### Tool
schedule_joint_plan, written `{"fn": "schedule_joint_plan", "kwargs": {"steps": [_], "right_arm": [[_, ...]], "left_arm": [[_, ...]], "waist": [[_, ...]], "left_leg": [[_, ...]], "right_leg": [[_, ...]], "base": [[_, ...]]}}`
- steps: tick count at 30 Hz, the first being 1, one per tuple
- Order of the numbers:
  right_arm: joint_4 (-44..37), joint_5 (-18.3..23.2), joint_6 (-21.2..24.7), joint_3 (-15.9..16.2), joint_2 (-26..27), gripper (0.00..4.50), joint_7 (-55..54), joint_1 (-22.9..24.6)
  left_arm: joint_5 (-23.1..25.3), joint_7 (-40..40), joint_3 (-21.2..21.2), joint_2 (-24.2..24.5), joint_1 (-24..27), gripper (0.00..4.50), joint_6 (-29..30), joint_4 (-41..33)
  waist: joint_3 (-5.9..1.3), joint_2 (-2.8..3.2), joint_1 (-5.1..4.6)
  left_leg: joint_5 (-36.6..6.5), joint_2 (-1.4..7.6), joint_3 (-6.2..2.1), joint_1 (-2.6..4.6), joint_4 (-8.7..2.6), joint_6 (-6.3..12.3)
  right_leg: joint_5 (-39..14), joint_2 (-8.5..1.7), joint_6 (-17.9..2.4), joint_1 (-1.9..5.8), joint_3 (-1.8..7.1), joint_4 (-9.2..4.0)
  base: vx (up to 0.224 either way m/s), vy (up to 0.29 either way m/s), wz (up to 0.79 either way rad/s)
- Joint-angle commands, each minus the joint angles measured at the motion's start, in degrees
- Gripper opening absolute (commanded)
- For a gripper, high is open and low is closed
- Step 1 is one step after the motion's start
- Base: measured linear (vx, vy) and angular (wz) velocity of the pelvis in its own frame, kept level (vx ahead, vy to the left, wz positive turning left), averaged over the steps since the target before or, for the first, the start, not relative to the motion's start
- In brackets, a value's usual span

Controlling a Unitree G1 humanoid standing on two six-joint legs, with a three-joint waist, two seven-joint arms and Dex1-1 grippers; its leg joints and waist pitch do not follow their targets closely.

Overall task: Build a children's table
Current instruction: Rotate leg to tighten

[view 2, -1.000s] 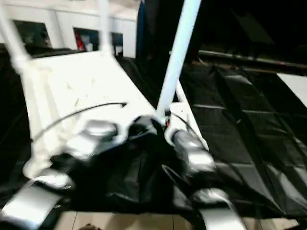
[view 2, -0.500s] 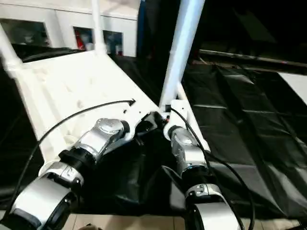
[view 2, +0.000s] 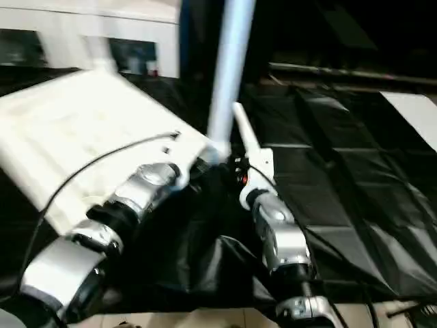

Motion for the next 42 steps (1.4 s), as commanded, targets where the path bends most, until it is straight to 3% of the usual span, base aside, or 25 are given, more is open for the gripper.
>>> {"fn": "schedule_joint_plan", "kwargs": {"steps": [1,2,3,6,7,8,10,12,16,17,19,20,21,23,24,27,28,29,30,31,33,34,36,38,42], "right_arm": [[-2.0,0.2,1.4,0.3,0.1,3.54,-0.5,-0.2],[-2.4,0.2,1.9,0.5,0.3,3.54,-0.5,-0.2],[-2.9,0.1,2.5,0.9,0.5,3.54,-0.4,-0.2],[-3.3,0.0,3.0,1.2,0.4,3.54,-0.2,-0.2],[-3.4,0.0,3.1,1.3,0.4,3.54,-0.1,-0.2],[-3.5,0.0,3.3,1.4,0.4,3.54,0.0,-0.2],[-3.5,0.0,3.4,1.4,0.3,3.61,0.0,-0.3],[-3.5,-0.1,3.4,1.5,0.2,3.61,0.0,-0.3],[-4.3,-0.7,3.7,2.0,-0.3,3.61,0.0,0.0],[-5.6,-1.4,4.1,2.2,-0.8,3.61,-0.5,0.2],[-6.3,-1.7,4.3,2.3,-1.1,3.61,-0.9,0.3],[-7.4,-1.9,4.7,2.1,-1.4,3.61,-1.3,0.6],[-8.8,-1.9,5.3,1.7,-1.8,3.61,-1.7,1.0],[-11.4,-1.6,6.7,0.9,-2.4,3.61,-2.2,2.0],[-11.6,-1.6,6.8,0.8,-2.5,3.61,-2.2,2.1],[-14.2,-2.3,8.4,0.5,-3.8,3.61,-2.5,3.5],[-14.2,-2.3,8.4,0.5,-3.8,3.61,-2.5,3.5],[-14.6,-2.6,8.6,0.5,-4.3,3.61,-2.6,3.8],[-15.0,-2.7,9.1,0.4,-4.7,3.61,-2.7,3.9],[-15.2,-2.8,9.5,0.3,-5.0,3.61,-2.8,4.0],[-15.4,-2.8,10.2,0.1,-5.6,3.61,-2.9,3.9],[-15.7,-2.9,11.0,0.3,-6.0,3.61,-3.0,3.8],[-15.9,-3.0,11.8,0.5,-6.6,3.61,-3.0,3.7],[-15.7,-3.7,12.8,0.9,-7.3,3.61,-2.9,3.2],[-15.4,-3.9,14.6,0.8,-7.8,3.61,-3.0,2.3]], "left_arm": [[-0.2,4.3,1.7,1.8,0.4,0.0,1.2,2.4],[-0.3,5.0,1.9,2.1,0.4,0.0,0.9,2.6],[-0.2,6.0,2.2,2.5,0.2,0.0,0.2,3.0],[-0.2,6.3,2.4,2.7,0.0,0.0,-1.7,3.4],[-0.1,6.3,2.4,2.7,0.0,0.0,-2.6,3.4],[-0.1,6.3,2.5,2.6,0.0,0.27,-3.8,3.5],[-0.8,3.8,2.8,2.3,0.6,0.44,-9.6,1.2],[-1.8,1.9,3.1,2.2,1.7,0.58,-12.3,-1.9],[-2.3,0.9,3.0,3.5,5.5,0.98,-12.1,-11.3],[-3.4,0.9,3.8,4.9,9.5,0.98,-9.5,-20.4],[-4.0,0.7,4.1,5.7,11.6,1.05,-8.0,-25.1],[-3.6,1.2,4.6,6.9,14.4,1.12,-4.4,-31.5],[-2.9,2.2,5.8,8.3,17.9,1.25,0.6,-39.0],[-0.2,3.8,8.5,10.5,24.0,1.39,8.7,-51.7],[0.1,3.9,8.7,10.5,24.4,1.4,9.1,-52.4],[6.3,5.7,14.4,11.2,32.0,1.75,20.1,-65.5],[6.3,5.7,14.4,11.2,32.0,1.79,20.1,-65.5],[7.6,6.9,17.1,10.7,33.9,1.83,22.2,-68.4],[8.1,9.2,20.0,10.2,35.9,1.83,22.7,-71.1],[8.2,10.8,21.8,9.9,37.1,1.96,22.9,-72.7],[9.3,14.5,25.4,9.4,40.1,2.2,22.3,-75.7],[9.7,16.2,26.4,9.4,41.9,2.22,24.1,-77.9],[11.1,18.9,28.6,8.8,44.6,2.29,27.8,-80.6],[12.5,19.9,31.7,8.1,47.9,2.64,30.4,-81.9],[11.8,18.6,33.0,7.7,50.1,2.77,32.3,-81.3]], "waist": [[-3.74,-0.89,0.95],[-3.95,-0.5,1.15],[-3.93,-0.74,1.01],[-3.8,-0.63,1.13],[-3.65,-0.96,1.22],[-3.62,-0.74,1.4],[-3.49,-1.18,1.73],[-3.61,-1.0,2.06],[-3.55,-0.97,2.77],[-3.51,-0.33,2.95],[-3.48,-0.09,2.78],[-3.49,0.08,2.74],[-3.57,0.49,2.59],[-3.32,0.27,2.04],[-3.23,0.47,1.94],[-2.86,0.51,1.72],[-2.91,0.53,1.6],[-2.84,0.38,1.65],[-2.83,0.15,1.47],[-2.79,0.17,1.61],[-2.87,0.05,1.5],[-2.8,-0.5,1.41],[-2.92,-0.17,1.34],[-2.76,-0.45,1.11],[-2.83,-0.14,1.19]], "left_leg": [[-12.5,1.48,-1.01,0.09,-3.59,1.99],[-9.9,1.42,-1.0,0.17,-3.35,2.83],[-7.8,1.4,-0.88,0.07,-3.18,3.95],[-7.1,1.37,-0.73,0.25,-3.1,5.08],[-7.6,1.4,-0.66,0.28,-3.12,5.28],[-8.3,1.53,-0.63,0.56,-3.18,5.1],[-9.2,1.58,-0.6,0.57,-3.28,4.62],[-8.8,1.83,-0.57,0.85,-3.22,4.33],[-7.9,1.96,-0.41,0.99,-3.18,3.76],[-8.2,2.12,-0.54,1.08,-3.31,3.32],[-8.5,2.2,-0.46,0.96,-3.35,2.42],[-8.5,2.01,-0.42,0.98,-3.31,2.01],[-9.0,2.55,-0.55,1.12,-3.42,1.05],[-10.0,2.19,-0.46,0.79,-3.55,0.51],[-11.1,2.13,-0.35,0.97,-3.53,0.02],[-15.2,2.26,-0.48,1.08,-3.9,-1.51],[-15.7,2.3,-0.48,1.11,-3.89,-1.84],[-16.4,1.99,-0.39,1.19,-3.77,-1.86],[-16.2,2.12,-0.62,0.78,-3.9,-1.92],[-16.7,1.87,-0.51,0.91,-3.79,-1.84],[-17.0,1.93,-0.71,0.77,-3.83,-1.7],[-17.4,1.88,-0.62,0.71,-3.79,-1.39],[-17.0,1.92,-0.68,0.72,-3.72,-1.26],[-17.2,1.83,-0.64,0.54,-3.68,-1.09],[-19.2,1.77,-0.82,0.91,-3.57,-1.4]], "right_leg": [[-10.7,-2.83,-8.8,2.95,1.67,-4.55],[-6.6,-2.88,-9.9,3.1,1.81,-3.93],[-2.6,-2.68,-11.0,3.03,1.78,-3.58],[-1.3,-2.71,-12.0,3.02,1.76,-3.5],[-2.5,-2.71,-12.0,2.94,1.76,-3.63],[-3.6,-2.77,-12.1,2.8,1.83,-3.75],[-5.4,-2.84,-12.0,2.84,1.86,-3.92],[-3.8,-2.91,-12.4,2.65,1.93,-3.67],[-0.4,-2.75,-13.2,2.56,1.92,-3.09],[-0.2,-2.9,-13.2,2.61,1.96,-3.0],[1.1,-2.68,-13.5,2.72,1.95,-2.81],[1.2,-2.5,-13.1,2.69,1.98,-2.78],[1.5,-2.77,-13.1,2.91,1.98,-2.36],[-0.7,-2.28,-11.7,2.88,1.93,-2.75],[-2.7,-2.15,-10.8,2.59,2.02,-3.03],[-9.9,-2.0,-8.2,2.16,2.07,-3.8],[-10.5,-1.97,-7.9,2.17,2.07,-3.81],[-12.2,-1.74,-6.9,1.79,2.1,-4.26],[-12.2,-1.86,-6.6,2.17,2.09,-4.05],[-13.7,-1.69,-5.7,1.8,2.06,-4.38],[-13.8,-1.69,-5.5,1.88,2.02,-4.26],[-14.3,-1.62,-5.0,1.7,1.98,-4.58],[-13.2,-1.53,-5.0,1.66,2.0,-4.26],[-14.0,-1.39,-4.5,1.52,1.93,-4.48],[-16.1,-1.22,-3.9,0.91,1.94,-4.79]], "base": [[0.0,0.0,0.0],[0.0,0.0,0.0],[0.0,0.0,0.0],[0.0,0.0,0.0],[0.0,0.0,0.0],[0.0,0.0,0.0],[0.0,0.0,0.0],[0.0,0.0,0.0],[0.0,0.0,0.0],[0.0,0.0,0.0],[0.0,0.0,0.0],[0.0,0.0,0.0],[0.0,0.0,0.0],[0.0,0.0,0.0],[0.0,0.0,0.0],[0.0,0.0,0.0],[0.0,0.0,0.0],[0.0,0.0,0.0],[0.0,0.0,0.0],[0.0,0.0,0.0],[0.0,0.0,0.0],[0.0,0.0,0.0],[0.0,0.0,0.0],[0.0,0.0,0.0],[0.0,0.0,0.0]]}}
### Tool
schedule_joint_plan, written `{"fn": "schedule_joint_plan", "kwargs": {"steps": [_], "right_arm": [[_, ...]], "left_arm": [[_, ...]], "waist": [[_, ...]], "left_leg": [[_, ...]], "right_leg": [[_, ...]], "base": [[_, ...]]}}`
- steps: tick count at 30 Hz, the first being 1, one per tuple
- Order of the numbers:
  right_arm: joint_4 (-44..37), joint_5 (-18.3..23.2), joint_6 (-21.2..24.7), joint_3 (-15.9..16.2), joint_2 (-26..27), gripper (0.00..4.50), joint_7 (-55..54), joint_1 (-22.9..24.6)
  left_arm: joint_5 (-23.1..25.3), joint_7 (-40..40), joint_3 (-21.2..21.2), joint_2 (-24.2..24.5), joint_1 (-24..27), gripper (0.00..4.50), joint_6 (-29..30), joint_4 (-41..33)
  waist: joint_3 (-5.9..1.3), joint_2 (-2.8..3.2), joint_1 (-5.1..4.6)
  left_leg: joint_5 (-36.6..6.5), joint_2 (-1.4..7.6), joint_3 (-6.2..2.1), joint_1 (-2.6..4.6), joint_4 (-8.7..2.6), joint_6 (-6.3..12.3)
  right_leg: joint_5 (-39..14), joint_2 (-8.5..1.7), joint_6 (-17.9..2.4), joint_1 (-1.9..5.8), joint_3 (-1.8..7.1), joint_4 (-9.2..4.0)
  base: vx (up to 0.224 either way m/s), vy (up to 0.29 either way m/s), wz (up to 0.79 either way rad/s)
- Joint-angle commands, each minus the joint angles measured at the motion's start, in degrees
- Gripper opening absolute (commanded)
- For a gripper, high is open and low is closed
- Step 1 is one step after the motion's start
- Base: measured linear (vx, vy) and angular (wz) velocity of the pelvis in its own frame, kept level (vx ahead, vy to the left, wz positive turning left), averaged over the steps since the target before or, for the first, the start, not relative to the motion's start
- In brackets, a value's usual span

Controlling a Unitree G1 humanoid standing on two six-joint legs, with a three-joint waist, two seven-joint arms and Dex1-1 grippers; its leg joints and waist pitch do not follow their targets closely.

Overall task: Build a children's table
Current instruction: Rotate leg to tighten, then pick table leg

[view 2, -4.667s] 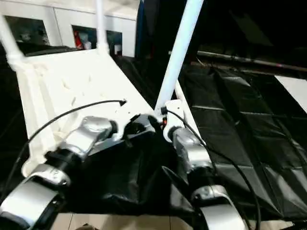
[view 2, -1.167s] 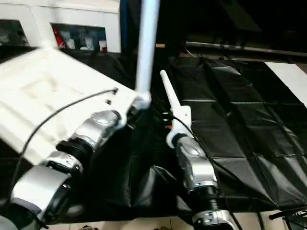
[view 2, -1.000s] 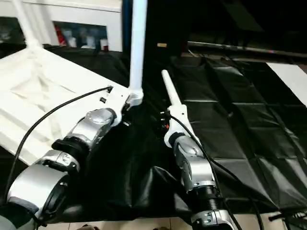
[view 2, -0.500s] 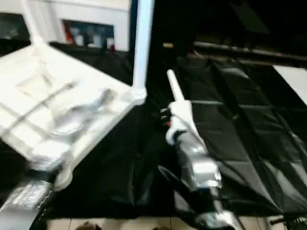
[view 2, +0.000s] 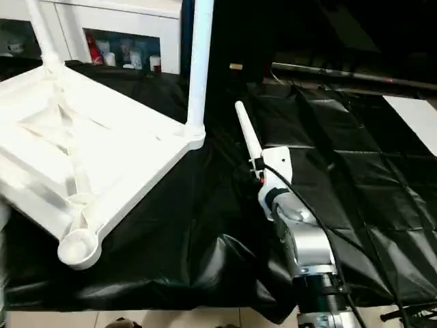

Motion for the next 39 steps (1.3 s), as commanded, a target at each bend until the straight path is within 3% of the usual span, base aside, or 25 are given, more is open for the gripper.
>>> {"fn": "schedule_joint_plan", "kwargs": {"steps": [1,3,4,5,7,8,10,11,14,18,22,23,24,26,28,29,33,35,39], "right_arm": [[-0.9,-0.5,2.3,-0.3,-1.1,3.61,-0.4,-1.2],[-0.8,-0.4,4.2,-0.2,-2.0,3.61,0.2,-1.9],[-0.5,0.0,6.1,-0.2,-3.2,3.61,1.2,-2.9],[-0.1,0.3,7.2,-0.5,-4.1,3.61,1.9,-3.7],[1.0,1.2,8.4,-1.0,-5.2,3.61,3.6,-5.1],[1.3,1.5,8.7,-1.2,-5.5,3.88,4.2,-5.6],[3.4,1.7,10.2,-1.9,-6.5,3.94,4.6,-7.9],[5.5,1.6,10.9,-2.1,-7.4,3.99,5.0,-9.9],[12.1,1.5,13.8,-2.4,-9.2,4.37,6.0,-15.7],[18.8,1.3,17.4,-1.4,-11.1,4.5,8.1,-21.4],[28.4,1.9,19.7,-1.5,-11.8,4.5,10.9,-28.0],[30.8,1.7,20.2,-0.7,-12.1,4.5,12.1,-29.2],[32.8,1.5,20.5,0.0,-12.4,4.5,13.6,-30.2],[37.2,-0.2,19.5,2.3,-12.9,4.5,15.7,-31.7],[40.3,-1.6,18.3,3.3,-13.0,4.5,15.9,-32.8],[41.9,-1.9,18.1,3.5,-13.0,4.5,16.0,-33.6],[47.5,-2.4,17.3,3.2,-12.9,4.5,16.5,-35.8],[51.6,-3.3,16.1,3.9,-13.1,4.5,16.4,-37.0],[56.2,-3.0,15.0,3.2,-12.7,4.5,16.0,-38.5]], "left_arm": [[-0.4,-1.4,-1.1,-0.1,1.1,2.92,2.0,0.0],[-1.1,-3.6,-2.9,0.2,2.5,3.11,4.4,-0.5],[-2.3,-5.5,-4.7,0.2,3.9,3.12,7.9,-1.9],[-3.3,-7.6,-6.4,0.6,4.7,3.12,10.6,-2.9],[-4.5,-10.3,-8.5,1.0,5.4,3.53,14.4,-4.2],[-4.8,-10.8,-8.7,0.8,5.4,3.52,15.1,-4.5],[-7.1,-14.0,-11.1,1.9,5.7,3.61,18.4,-6.0],[-9.1,-16.2,-12.7,2.6,5.8,3.9,20.6,-7.3],[-11.8,-20.6,-16.8,5.8,6.2,4.01,23.7,-9.8],[-13.2,-25.1,-21.0,9.8,5.9,4.39,23.5,-10.4],[-15.0,-28.6,-23.6,12.0,4.6,4.45,20.8,-9.6],[-15.7,-29.7,-24.2,12.8,4.1,4.45,19.1,-9.1],[-16.4,-30.8,-25.0,13.5,3.6,4.45,17.6,-8.6],[-17.4,-34.8,-27.5,15.6,2.2,4.45,13.3,-6.5],[-17.7,-37.2,-29.4,16.9,1.1,4.45,10.4,-4.9],[-17.8,-37.9,-30.1,17.1,0.3,4.45,9.5,-3.9],[-19.2,-40.4,-31.3,18.1,-1.4,4.45,7.4,-3.0],[-21.6,-43.3,-31.7,19.5,-1.4,4.45,6.6,-4.6],[-25.6,-47.2,-30.8,20.9,-1.3,4.45,7.2,-8.2]], "waist": [[-3.19,1.4,-0.14],[-3.12,1.42,-0.14],[-3.15,1.71,-0.03],[-3.12,1.63,-0.07],[-3.12,1.78,-0.01],[-2.96,1.57,0.0],[-2.92,1.66,0.06],[-3.0,1.79,0.11],[-3.14,1.82,0.28],[-3.12,2.19,0.52],[-3.49,2.11,0.55],[-3.45,1.79,0.45],[-3.55,1.92,0.54],[-3.67,0.95,0.67],[-3.68,1.6,0.9],[-3.73,1.05,0.77],[-3.81,1.06,0.76],[-3.76,0.46,0.6],[-3.66,0.6,0.58]], "left_leg": [[-19.6,1.13,-0.99,1.15,-4.13,-1.49],[-20.2,1.13,-1.05,1.14,-4.14,-1.69],[-20.6,1.16,-1.1,1.28,-4.12,-2.03],[-20.6,1.15,-1.17,1.02,-4.13,-2.23],[-21.0,1.15,-1.09,1.23,-4.01,-2.53],[-22.1,1.04,-1.15,1.14,-4.05,-2.34],[-22.9,0.9,-1.15,1.16,-3.92,-2.22],[-22.9,0.82,-1.15,1.24,-3.79,-2.28],[-22.1,0.73,-1.29,1.21,-3.72,-2.42],[-22.0,0.79,-1.17,1.26,-3.7,-2.9],[-19.9,0.81,-1.09,1.08,-3.53,-3.52],[-19.3,0.79,-0.99,0.96,-3.51,-3.43],[-18.8,0.75,-1.05,0.96,-3.45,-3.35],[-16.1,0.83,-0.81,0.72,-3.32,-2.77],[-15.1,0.94,-0.73,0.92,-3.35,-2.98],[-14.6,0.96,-0.61,0.85,-3.24,-3.01],[-13.1,0.93,-0.62,0.64,-3.18,-3.35],[-12.8,0.9,-0.51,0.55,-3.05,-3.36],[-14.0,1.09,-0.47,0.8,-3.02,-3.71]], "right_leg": [[-15.9,-1.69,-4.2,1.35,1.85,-4.88],[-16.1,-1.64,-4.2,1.3,1.87,-4.83],[-16.2,-1.64,-4.2,1.16,1.91,-4.77],[-15.8,-1.61,-4.4,1.26,1.91,-4.73],[-15.4,-1.6,-4.7,1.12,1.93,-4.7],[-17.2,-1.68,-4.7,1.14,1.86,-4.92],[-19.8,-1.81,-4.3,0.97,1.87,-5.28],[-20.8,-1.84,-4.0,0.92,1.86,-5.3],[-21.0,-1.7,-4.7,1.02,1.72,-4.97],[-20.3,-1.64,-4.9,0.88,1.72,-5.01],[-16.3,-1.8,-6.5,1.34,1.7,-4.34],[-15.6,-1.69,-6.7,1.44,1.71,-4.34],[-15.1,-1.74,-7.1,1.53,1.67,-4.1],[-13.2,-1.9,-7.8,1.8,1.65,-3.96],[-12.9,-2.05,-8.4,1.7,1.72,-3.86],[-12.3,-2.05,-8.6,1.73,1.71,-3.77],[-11.5,-2.26,-9.1,2.12,1.72,-3.36],[-12.3,-2.31,-9.4,2.06,1.7,-3.22],[-13.5,-2.39,-9.4,1.87,1.74,-3.29]], "base": [[0.0,0.0,0.0],[0.0,0.0,0.0],[0.0,0.0,0.0],[0.0,0.0,0.0],[0.0,0.0,0.0],[0.0,0.0,0.0],[0.0,0.0,0.0],[0.0,0.0,0.0],[0.0,0.0,0.0],[0.0,0.0,0.0],[0.0,0.0,0.0],[0.0,0.0,0.0],[0.0,0.0,0.0],[0.0,0.0,0.0],[0.0,0.0,0.0],[0.0,0.0,0.0],[0.0,0.0,0.0],[0.0,0.0,0.0],[0.0,0.0,0.0]]}}
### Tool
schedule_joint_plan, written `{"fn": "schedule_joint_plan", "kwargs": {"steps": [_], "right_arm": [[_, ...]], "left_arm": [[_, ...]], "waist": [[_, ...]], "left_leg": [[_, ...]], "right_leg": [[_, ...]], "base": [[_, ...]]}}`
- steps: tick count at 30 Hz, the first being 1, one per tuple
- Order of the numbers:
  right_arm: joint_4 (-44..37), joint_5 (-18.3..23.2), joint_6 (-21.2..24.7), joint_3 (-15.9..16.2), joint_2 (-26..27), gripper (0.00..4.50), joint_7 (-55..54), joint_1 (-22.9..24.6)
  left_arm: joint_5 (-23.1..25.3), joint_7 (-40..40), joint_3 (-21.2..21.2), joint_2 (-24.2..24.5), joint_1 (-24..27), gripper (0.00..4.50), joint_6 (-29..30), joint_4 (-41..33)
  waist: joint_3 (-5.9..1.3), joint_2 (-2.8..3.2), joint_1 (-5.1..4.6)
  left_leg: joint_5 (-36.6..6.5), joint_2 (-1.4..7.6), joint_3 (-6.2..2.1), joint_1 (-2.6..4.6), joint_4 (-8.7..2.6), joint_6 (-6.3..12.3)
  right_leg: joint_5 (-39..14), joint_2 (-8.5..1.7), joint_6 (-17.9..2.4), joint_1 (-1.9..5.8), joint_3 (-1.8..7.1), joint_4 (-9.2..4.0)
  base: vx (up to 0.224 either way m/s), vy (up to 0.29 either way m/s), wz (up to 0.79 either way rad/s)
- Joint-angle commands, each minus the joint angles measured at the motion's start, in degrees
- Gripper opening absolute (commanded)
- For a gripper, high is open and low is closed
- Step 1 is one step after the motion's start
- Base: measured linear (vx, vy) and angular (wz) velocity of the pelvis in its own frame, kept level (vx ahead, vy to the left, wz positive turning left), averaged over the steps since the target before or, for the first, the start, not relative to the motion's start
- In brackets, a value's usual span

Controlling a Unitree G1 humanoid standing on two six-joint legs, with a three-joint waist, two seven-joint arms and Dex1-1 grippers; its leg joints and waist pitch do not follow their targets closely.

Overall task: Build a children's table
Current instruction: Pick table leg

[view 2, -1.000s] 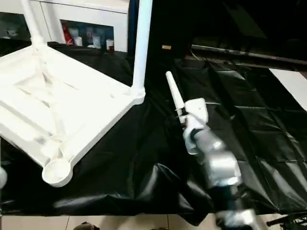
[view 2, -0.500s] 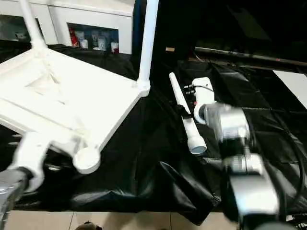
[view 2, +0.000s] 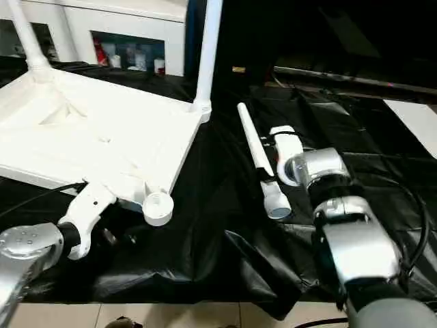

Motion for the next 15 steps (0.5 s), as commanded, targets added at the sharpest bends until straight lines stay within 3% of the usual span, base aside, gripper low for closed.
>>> {"fn": "schedule_joint_plan", "kwargs": {"steps": [1,5,7,8,10,11,15], "right_arm": [[3.0,-0.8,-0.9,-0.5,-0.3,4.2,-0.6,-1.7],[6.1,0.0,-0.9,-1.9,0.3,4.07,0.3,-2.7],[6.7,0.0,-1.1,-2.0,0.4,3.74,0.5,-2.9],[7.2,-0.2,-1.3,-2.0,0.4,3.71,0.5,-3.0],[8.3,-0.3,-1.9,-2.0,0.4,3.66,0.3,-3.1],[8.9,-0.3,-2.2,-2.0,0.3,3.39,0.3,-3.2],[10.0,-0.8,-2.5,-1.8,0.2,3.13,0.8,-3.7]], "left_arm": [[-2.5,-2.5,0.3,0.7,-0.6,4.5,0.1,-3.1],[-5.1,-3.6,0.8,0.6,-2.9,4.5,1.6,-4.9],[-5.5,-3.5,0.9,0.5,-3.3,4.5,1.7,-5.0],[-5.9,-3.4,1.1,0.3,-4.0,4.5,1.8,-5.0],[-6.3,-3.1,1.0,0.2,-5.3,4.5,1.6,-4.9],[-6.1,-2.9,0.5,0.4,-5.8,4.5,1.5,-4.9],[-5.2,-1.1,-0.3,-0.5,-6.9,4.5,0.1,-4.1]], "waist": [[-3.43,0.57,-0.26],[-3.4,0.54,-0.32],[-3.38,0.55,-0.3],[-3.39,0.17,-0.4],[-3.46,0.37,-0.22],[-3.48,0.3,-0.26],[-3.53,0.14,-0.42]], "left_leg": [[-14.5,1.02,-0.09,1.3,-3.97,-3.94],[-15.2,0.98,-0.04,1.37,-3.91,-4.04],[-15.5,1.0,-0.05,1.39,-3.9,-4.25],[-15.5,1.0,-0.05,1.31,-3.89,-4.24],[-15.2,1.03,-0.06,1.46,-3.82,-4.41],[-14.9,1.0,-0.05,1.34,-3.83,-4.5],[-14.3,0.98,-0.05,1.21,-3.71,-4.49]], "right_leg": [[-14.4,-2.48,-9.2,1.92,1.57,-3.6],[-15.6,-2.41,-8.8,1.83,1.66,-3.57],[-15.9,-2.44,-8.7,1.8,1.67,-3.61],[-16.2,-2.41,-8.6,1.86,1.63,-3.61],[-16.3,-2.52,-8.5,1.81,1.67,-3.53],[-15.8,-2.47,-8.5,1.88,1.63,-3.47],[-15.2,-2.43,-8.3,1.98,1.64,-3.37]], "base": [[0.0,0.0,0.0],[0.0,0.0,0.0],[0.0,0.0,0.0],[0.0,0.0,0.0],[0.0,0.0,0.0],[0.0,0.0,0.0],[0.0,0.0,0.0]]}}
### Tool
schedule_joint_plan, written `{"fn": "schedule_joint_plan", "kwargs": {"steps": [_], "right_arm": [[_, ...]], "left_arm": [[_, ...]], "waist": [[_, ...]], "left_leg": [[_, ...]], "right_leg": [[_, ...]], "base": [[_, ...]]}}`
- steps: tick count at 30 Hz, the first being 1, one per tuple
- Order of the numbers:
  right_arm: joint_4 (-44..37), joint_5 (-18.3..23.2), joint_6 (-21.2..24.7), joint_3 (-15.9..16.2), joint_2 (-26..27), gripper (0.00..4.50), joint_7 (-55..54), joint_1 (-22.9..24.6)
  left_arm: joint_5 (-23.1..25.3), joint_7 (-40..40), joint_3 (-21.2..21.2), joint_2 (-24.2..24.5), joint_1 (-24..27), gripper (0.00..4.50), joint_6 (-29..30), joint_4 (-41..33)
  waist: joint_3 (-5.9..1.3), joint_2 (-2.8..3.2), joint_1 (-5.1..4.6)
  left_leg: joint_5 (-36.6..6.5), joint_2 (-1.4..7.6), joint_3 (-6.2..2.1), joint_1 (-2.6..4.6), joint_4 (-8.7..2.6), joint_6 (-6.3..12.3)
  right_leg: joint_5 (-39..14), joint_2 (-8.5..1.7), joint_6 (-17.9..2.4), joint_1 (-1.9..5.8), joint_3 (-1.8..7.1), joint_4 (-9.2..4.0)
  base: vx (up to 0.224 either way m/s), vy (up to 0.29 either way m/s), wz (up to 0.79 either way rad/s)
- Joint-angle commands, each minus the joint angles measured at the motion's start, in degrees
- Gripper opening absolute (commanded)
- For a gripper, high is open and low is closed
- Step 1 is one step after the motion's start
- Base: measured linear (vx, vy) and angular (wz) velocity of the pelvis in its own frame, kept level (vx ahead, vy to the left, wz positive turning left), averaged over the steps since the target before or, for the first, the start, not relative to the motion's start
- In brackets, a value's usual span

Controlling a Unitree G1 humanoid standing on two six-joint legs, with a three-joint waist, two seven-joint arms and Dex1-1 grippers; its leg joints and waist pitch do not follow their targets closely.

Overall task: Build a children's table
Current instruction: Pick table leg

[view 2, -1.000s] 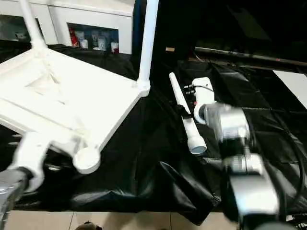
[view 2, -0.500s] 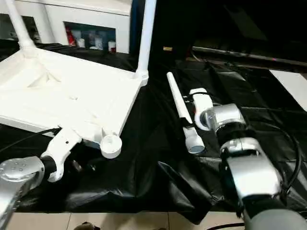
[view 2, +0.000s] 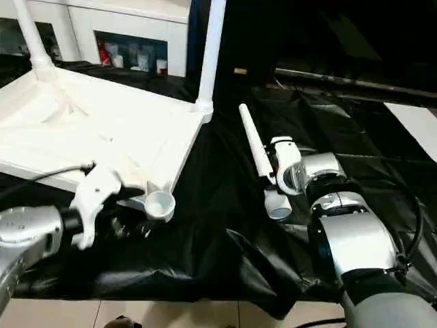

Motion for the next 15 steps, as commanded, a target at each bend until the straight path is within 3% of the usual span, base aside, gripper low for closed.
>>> {"fn": "schedule_joint_plan", "kwargs": {"steps": [1,10,12,15], "right_arm": [[0.8,-0.9,-0.5,-0.5,-0.9,3.0,0.5,-1.7],[2.5,-0.7,-1.1,-1.3,-0.5,2.28,-0.1,-0.5],[2.6,-0.4,-1.2,-1.7,-0.4,2.03,-0.5,-0.3],[2.7,0.3,-1.7,-2.8,-0.4,1.95,-1.9,-0.1]], "left_arm": [[0.6,1.1,-0.6,-0.8,-0.7,4.5,-1.0,-0.2],[1.9,6.4,-0.4,-3.3,-4.0,4.5,-3.0,3.6],[1.6,6.6,-0.5,-4.0,-4.3,4.5,-3.6,4.3],[1.8,6.9,-1.5,-4.7,-5.0,4.5,-4.7,5.0]], "waist": [[-3.58,0.47,-0.34],[-3.49,-0.09,-0.22],[-3.55,-0.44,-0.16],[-3.58,-0.35,0.05]], "left_leg": [[-14.3,0.97,-0.11,1.17,-3.94,-4.43],[-16.0,0.94,-0.28,1.1,-3.81,-4.49],[-15.7,0.97,-0.31,1.07,-3.78,-4.59],[-15.5,0.97,-0.35,1.14,-3.78,-4.74]], "right_leg": [[-15.2,-2.41,-8.4,1.98,1.58,-3.56],[-19.4,-2.61,-7.3,1.78,1.5,-3.91],[-18.9,-2.6,-7.4,1.77,1.45,-3.76],[-18.1,-2.65,-7.6,1.74,1.44,-3.67]], "base": [[0.0,0.0,0.0],[0.0,0.0,0.0],[0.0,0.0,0.0],[0.0,0.0,0.0]]}}
